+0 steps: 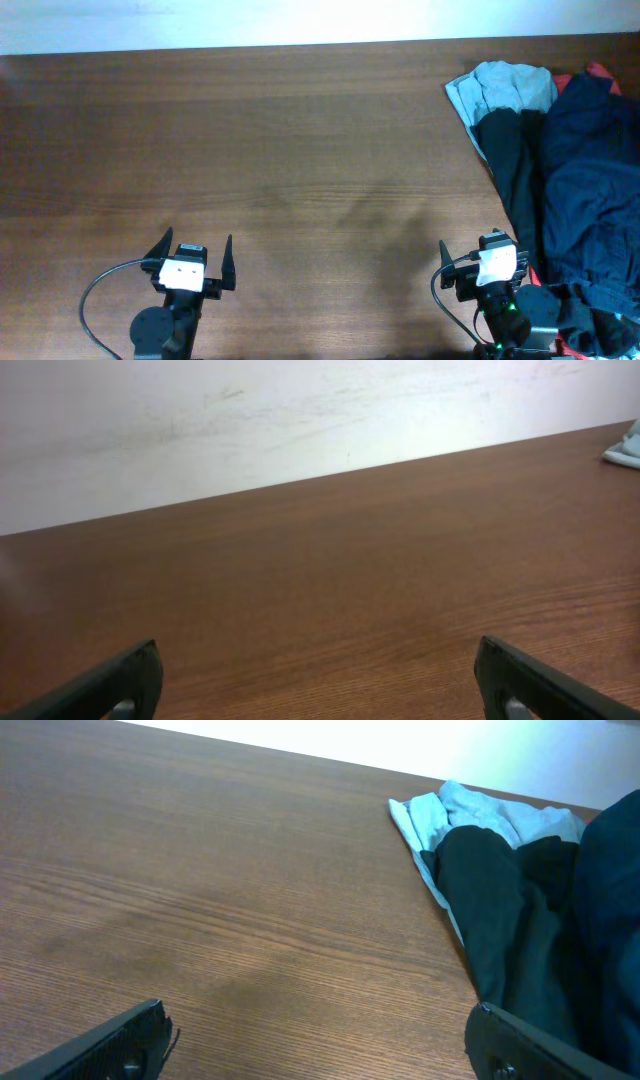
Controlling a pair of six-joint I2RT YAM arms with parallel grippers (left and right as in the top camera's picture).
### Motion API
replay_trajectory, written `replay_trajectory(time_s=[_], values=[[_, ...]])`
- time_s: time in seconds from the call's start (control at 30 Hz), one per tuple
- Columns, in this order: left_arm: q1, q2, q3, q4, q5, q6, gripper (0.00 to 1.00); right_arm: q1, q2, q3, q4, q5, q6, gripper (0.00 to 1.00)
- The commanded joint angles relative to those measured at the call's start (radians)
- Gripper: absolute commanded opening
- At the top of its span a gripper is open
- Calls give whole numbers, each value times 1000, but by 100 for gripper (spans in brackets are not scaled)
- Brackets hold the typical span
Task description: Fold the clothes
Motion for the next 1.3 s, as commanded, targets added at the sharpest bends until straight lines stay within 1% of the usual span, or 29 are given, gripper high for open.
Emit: replay_trajectory(time_s=[0.0,0.17,0.3,0.37,0.43,0.47,0.53,0.6,0.67,0.73,0.77,0.9,0.97,1.03,1.07,1.1,1.13,1.27], values=[[2,-7,-13,3,-7,-9,99,-1,-3,-5,-9,20,1,99],[2,-7,-13,3,-7,-9,99,-1,-3,-5,-9,20,0,98],[2,-7,-13,10,16,-14,99,-1,-3,-5,30,6,2,99],[2,-7,-13,11,106,-16,99,-1,-3,-5,59,-116,2,99],[2,-6,-13,14,261,-16,99,-1,-3,-5,76,-316,2,98],[2,-5,-13,16,313,-16,99,-1,-3,-5,89,-407,2,99],[2,11,-13,20,357,-17,99,-1,-3,-5,95,-546,6,98],[2,25,-6,66,391,-17,99,-1,-3,-5,117,-557,110,99],[2,34,28,103,402,-16,99,-1,-3,-4,191,-558,184,99],[2,54,92,107,356,-16,99,-1,-3,11,273,-543,212,99],[2,76,135,105,332,-16,99,-1,-3,40,291,-502,240,99],[2,264,359,50,314,-16,99,-1,42,177,264,-394,263,99],[2,381,462,12,302,-16,99,-1,104,253,212,-342,262,99],[2,538,595,-42,300,-16,99,-1,209,352,121,-270,262,98],[1,589,640,-69,301,-16,99,-1,250,390,86,-246,262,98],[1,714,766,-153,308,-16,99,-1,345,475,7,-205,262,98],[-1,785,841,-206,311,-16,99,-1,419,543,-55,-172,261,98],[-27,1005,1082,-389,347,-16,99,-1,679,789,-269,-111,252,98]])
